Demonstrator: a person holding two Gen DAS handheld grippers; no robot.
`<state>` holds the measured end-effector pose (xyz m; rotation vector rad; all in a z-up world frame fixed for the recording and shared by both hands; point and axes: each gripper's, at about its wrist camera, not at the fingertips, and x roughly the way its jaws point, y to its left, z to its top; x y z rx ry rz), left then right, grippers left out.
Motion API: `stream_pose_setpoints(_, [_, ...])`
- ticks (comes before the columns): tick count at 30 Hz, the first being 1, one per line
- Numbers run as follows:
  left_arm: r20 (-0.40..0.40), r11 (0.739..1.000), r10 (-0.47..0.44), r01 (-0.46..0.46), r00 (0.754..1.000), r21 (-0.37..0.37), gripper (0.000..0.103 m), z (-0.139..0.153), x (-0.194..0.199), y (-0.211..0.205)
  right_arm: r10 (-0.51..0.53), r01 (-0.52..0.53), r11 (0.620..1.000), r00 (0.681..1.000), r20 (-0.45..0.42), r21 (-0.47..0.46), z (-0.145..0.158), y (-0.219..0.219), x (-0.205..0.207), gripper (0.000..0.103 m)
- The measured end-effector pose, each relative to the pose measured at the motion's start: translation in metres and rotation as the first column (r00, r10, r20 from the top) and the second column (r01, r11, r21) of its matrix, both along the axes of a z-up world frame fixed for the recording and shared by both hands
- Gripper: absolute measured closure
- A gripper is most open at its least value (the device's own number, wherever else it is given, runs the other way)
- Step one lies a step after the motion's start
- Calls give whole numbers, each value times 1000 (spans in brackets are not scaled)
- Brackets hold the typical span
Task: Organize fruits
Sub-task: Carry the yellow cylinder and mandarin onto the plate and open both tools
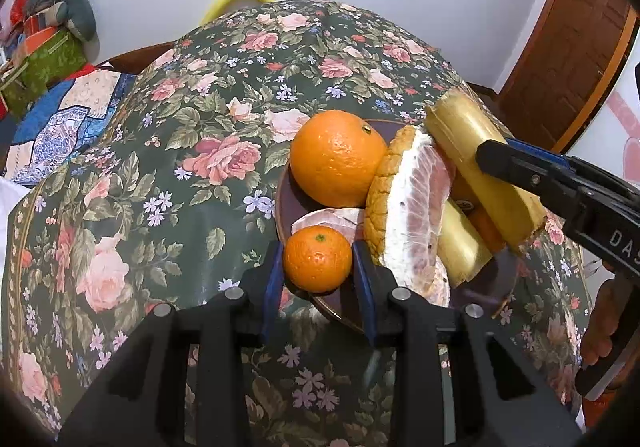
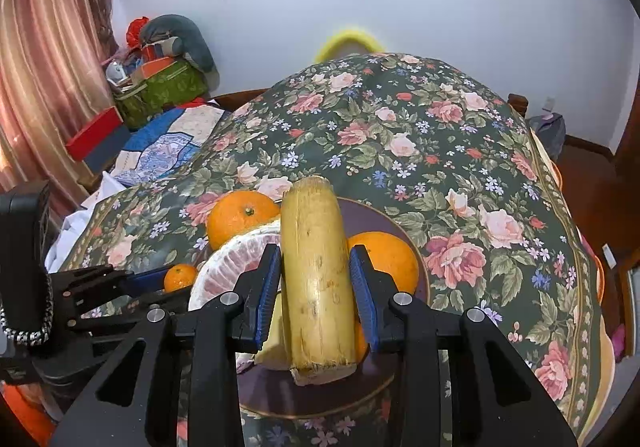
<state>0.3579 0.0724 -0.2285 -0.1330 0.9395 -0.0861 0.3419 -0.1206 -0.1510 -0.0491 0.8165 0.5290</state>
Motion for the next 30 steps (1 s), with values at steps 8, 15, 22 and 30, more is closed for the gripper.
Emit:
stream_pose_setpoints(8, [-30, 999, 34, -34, 999, -4, 48, -2, -3, 9, 9, -9, 1000, 1000, -17, -7, -1, -1, -2, 69])
stream_pose_setpoints(15, [-28, 999, 35, -35, 999, 6, 44, 1, -13, 9, 11, -12, 1000, 1000, -21, -16, 2, -4, -6, 69])
stream_pose_setpoints(22, [8, 999, 28, -28, 1000, 21, 43, 22, -30, 2, 7, -7, 1000, 1000, -3, -16, 14, -14, -21, 64])
stream_pose_setpoints(30, [68, 999, 35, -36, 997, 25, 43, 56, -61, -7, 8, -7, 1000, 999, 36, -3, 38, -32, -54, 64])
